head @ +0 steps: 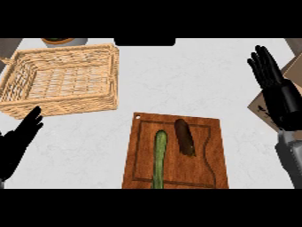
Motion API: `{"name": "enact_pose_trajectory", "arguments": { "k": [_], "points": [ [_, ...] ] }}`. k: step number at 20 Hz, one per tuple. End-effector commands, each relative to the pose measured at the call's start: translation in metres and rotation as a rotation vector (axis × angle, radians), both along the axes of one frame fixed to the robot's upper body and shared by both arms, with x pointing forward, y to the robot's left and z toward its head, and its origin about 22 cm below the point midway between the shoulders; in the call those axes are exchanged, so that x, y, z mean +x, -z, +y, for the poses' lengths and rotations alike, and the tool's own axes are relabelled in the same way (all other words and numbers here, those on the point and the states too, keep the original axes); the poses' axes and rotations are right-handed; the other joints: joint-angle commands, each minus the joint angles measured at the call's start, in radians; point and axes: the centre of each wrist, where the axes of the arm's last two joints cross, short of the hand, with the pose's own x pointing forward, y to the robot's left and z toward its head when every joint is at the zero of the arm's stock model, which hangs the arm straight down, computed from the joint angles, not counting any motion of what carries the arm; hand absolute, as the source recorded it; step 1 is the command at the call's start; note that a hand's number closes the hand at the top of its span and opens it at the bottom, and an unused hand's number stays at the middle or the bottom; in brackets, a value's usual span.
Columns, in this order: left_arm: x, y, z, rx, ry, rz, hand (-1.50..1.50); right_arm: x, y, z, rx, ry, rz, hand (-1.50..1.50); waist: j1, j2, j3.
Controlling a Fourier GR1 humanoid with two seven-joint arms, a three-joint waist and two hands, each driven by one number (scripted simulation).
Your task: Pick the sweet potato from the cutting board and place it in the cardboard box
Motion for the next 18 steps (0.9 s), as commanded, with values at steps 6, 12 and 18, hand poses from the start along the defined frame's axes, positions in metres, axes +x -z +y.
{"name": "enact_pose_trajectory", "arguments": {
  "k": [6, 12, 18],
  "points": [
    [0.016, -0.002, -0.017, -0.007, -0.184, -0.194, 0.0, -0.022, -0.015, 0.039, -0.546, 0.225, -0.22, 1.5, -0.031, -0.007, -0.011],
    [0.006, 0.018, -0.023, -0.044, -0.243, -0.166, 0.0, -0.05, 0.016, 0.013, -0.849, 0.528, -0.257, -1.5, -0.091, -0.007, -0.006],
    [0.0, 0.027, -0.027, -0.037, -0.258, -0.167, 0.0, -0.081, 0.022, 0.042, -1.093, 0.597, -0.219, -1.5, -0.08, -0.007, -0.007]
  ]
}}
